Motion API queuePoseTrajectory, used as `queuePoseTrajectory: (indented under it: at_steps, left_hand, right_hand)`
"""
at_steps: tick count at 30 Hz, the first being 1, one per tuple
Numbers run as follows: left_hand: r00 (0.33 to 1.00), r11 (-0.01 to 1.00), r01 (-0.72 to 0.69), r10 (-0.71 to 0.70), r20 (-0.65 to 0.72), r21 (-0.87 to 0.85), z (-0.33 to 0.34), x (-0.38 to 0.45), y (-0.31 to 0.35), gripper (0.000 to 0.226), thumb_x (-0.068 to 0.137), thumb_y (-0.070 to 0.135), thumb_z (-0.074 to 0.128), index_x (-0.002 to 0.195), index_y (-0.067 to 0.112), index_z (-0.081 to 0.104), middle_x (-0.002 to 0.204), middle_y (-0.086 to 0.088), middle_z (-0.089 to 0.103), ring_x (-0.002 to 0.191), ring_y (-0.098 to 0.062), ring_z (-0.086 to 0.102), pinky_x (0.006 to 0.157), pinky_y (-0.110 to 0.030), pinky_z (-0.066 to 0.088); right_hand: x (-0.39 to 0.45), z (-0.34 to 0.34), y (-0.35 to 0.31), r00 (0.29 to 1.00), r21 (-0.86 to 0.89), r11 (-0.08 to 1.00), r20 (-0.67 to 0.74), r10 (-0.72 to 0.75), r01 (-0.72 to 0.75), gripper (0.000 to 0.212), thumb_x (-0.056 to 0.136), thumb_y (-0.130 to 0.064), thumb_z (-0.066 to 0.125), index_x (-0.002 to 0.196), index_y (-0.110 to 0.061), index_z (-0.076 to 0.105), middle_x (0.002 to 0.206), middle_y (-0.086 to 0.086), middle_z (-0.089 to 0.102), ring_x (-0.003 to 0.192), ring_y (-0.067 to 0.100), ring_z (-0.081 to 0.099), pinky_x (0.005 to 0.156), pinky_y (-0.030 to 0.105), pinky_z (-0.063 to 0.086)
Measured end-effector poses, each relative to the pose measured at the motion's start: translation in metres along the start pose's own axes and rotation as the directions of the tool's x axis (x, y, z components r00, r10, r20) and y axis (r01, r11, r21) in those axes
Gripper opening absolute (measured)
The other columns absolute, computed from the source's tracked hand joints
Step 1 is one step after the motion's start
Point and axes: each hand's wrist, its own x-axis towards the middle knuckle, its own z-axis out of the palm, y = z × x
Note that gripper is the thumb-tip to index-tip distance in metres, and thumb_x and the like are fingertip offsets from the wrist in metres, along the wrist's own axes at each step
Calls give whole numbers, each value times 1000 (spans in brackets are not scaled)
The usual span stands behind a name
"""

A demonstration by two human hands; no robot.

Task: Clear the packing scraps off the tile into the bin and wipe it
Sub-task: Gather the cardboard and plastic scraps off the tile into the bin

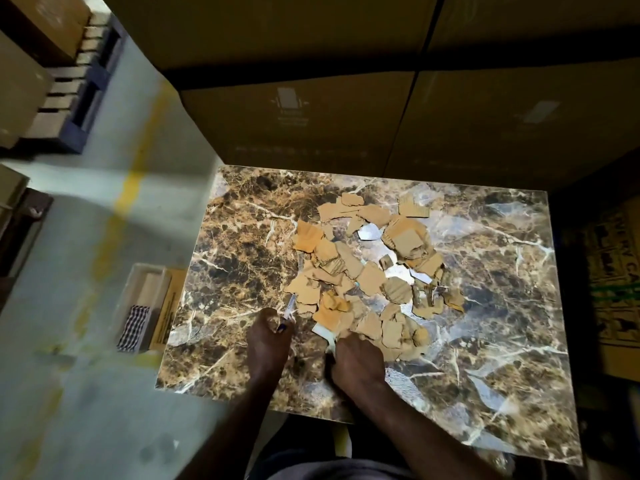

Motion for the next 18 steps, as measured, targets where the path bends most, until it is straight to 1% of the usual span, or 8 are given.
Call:
queuePoseTrajectory:
  at_steps: [3, 5, 7, 9, 11, 15, 17, 18]
  left_hand:
    - [997, 994, -79, 78, 13, 78, -1, 2, -5, 55, 93, 30, 82, 143, 23, 61, 117, -4, 77, 66, -16, 75, 48, -34, 62]
    - [994, 986, -108, 106, 23, 125, -5, 5, -3, 61, 95, 39, 80, 148, 22, 58, 116, -2, 78, 62, -13, 74, 45, -29, 59]
    - [985, 968, -168, 161, 55, 186, -7, 9, 3, 64, 95, 49, 79, 148, 20, 57, 115, -5, 79, 61, -13, 73, 46, -26, 54]
    - [984, 958, -178, 165, 74, 224, -8, 10, 11, 62, 95, 49, 78, 145, 18, 59, 115, -7, 79, 67, -12, 73, 52, -25, 51]
    - [984, 953, -177, 164, 71, 246, -15, 13, 10, 56, 95, 49, 78, 139, 18, 63, 108, -5, 80, 70, -11, 70, 58, -25, 50]
    - [973, 893, -230, 223, 63, 386, -15, 27, 9, 33, 96, 52, 73, 112, 22, 76, 90, 4, 79, 68, -12, 71, 63, -30, 62]
    - [970, 875, -240, 229, 78, 421, -16, 33, 11, 26, 97, 46, 73, 106, 22, 79, 89, 5, 79, 68, -13, 71, 67, -31, 63]
    - [969, 870, -246, 233, 82, 427, -18, 34, 12, 25, 98, 44, 72, 105, 21, 79, 90, 3, 79, 68, -13, 70, 66, -30, 60]
  right_hand:
    - [-3, -5, -1, 1000, 6, 1000, 13, 10, -10, 29, 97, -18, 62, 125, -12, 66, 126, 9, 66, 116, 31, 68, 90, 39, 57]
    - [-7, -10, -3, 999, 17, 999, -24, 44, -44, 28, 96, -18, 64, 123, -12, 66, 123, 8, 68, 114, 31, 69, 88, 37, 58]
    - [-14, -19, 0, 993, 69, 994, -78, 85, -80, 25, 95, -21, 64, 118, -12, 67, 118, 7, 69, 112, 32, 71, 84, 36, 57]
    - [-23, -27, 5, 985, 115, 988, -128, 113, -99, 22, 95, -25, 62, 112, -14, 68, 114, 6, 68, 108, 33, 72, 82, 36, 57]
    - [-36, -34, 3, 974, 160, 980, -173, 145, -117, 24, 94, -32, 61, 108, -15, 72, 114, 6, 69, 107, 32, 72, 82, 36, 58]
    - [-59, -47, 7, 933, 335, 927, -249, 259, -168, 33, 96, -42, 65, 122, -24, 76, 130, 1, 70, 119, 27, 68, 93, 34, 53]
    - [-68, -49, 10, 912, 420, 891, -273, 305, -172, 35, 97, -43, 66, 125, -26, 76, 134, -1, 70, 122, 24, 66, 95, 33, 51]
    - [-73, -48, 10, 901, 470, 865, -277, 333, -175, 35, 97, -44, 67, 125, -26, 77, 133, -2, 71, 121, 24, 67, 93, 32, 51]
